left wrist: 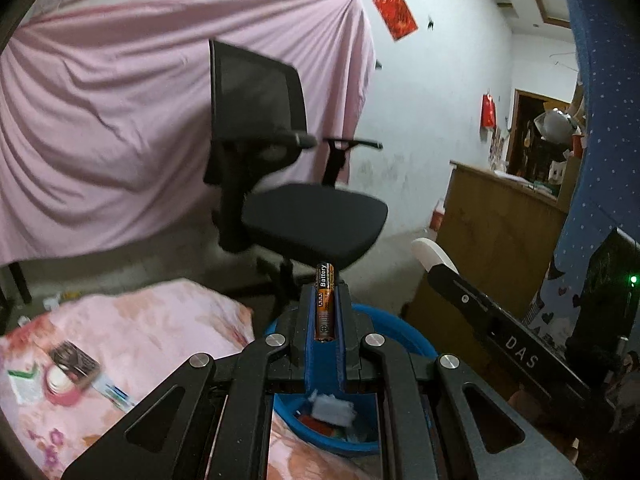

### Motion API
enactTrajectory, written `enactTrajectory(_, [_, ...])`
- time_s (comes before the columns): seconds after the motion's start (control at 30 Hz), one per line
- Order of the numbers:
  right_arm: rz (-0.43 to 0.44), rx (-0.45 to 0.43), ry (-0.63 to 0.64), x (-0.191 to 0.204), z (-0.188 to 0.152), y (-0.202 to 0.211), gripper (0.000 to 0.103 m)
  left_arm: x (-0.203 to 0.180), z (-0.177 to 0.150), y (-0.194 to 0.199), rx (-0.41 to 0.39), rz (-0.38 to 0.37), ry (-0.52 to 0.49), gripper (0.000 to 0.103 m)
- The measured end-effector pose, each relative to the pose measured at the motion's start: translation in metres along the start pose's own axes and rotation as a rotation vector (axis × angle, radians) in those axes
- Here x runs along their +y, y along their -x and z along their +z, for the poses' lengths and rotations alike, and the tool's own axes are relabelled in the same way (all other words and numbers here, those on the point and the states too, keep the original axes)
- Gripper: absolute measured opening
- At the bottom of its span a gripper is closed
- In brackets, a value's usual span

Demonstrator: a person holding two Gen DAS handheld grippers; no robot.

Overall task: Collect trash
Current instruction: 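Carry the battery and soap bar with both tools over the blue bucket, then open both tools to drop the battery and soap bar into the bucket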

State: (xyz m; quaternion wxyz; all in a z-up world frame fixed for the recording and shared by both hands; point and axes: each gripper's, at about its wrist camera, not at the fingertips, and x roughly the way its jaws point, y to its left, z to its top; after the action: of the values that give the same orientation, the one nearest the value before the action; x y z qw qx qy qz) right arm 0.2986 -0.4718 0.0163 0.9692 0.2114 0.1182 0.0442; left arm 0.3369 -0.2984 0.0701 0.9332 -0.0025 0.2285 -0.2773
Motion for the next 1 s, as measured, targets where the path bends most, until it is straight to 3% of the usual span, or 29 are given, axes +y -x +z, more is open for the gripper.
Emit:
enactTrajectory(0.63, [-0.082, 0.187, -0.092, -0.037, -0.008, -0.024, 0.028, -0.011, -0.026, -0.050, 0.219, -0.026, 0.031, 0.009])
enactTrajectory(0.83, [-0.080, 0.204, -0.079, -0.035, -0.009, -0.026, 0.028, -0.001, -0.030, -0.045, 0.211, -0.012, 0.048, 0.024])
enactTrajectory(1.0, [-0.073, 0.203, -0.064, -0.034, -0.008, -0.025, 0.028, 0.009, -0.027, -0.035, 0.187, 0.012, 0.067, 0.031])
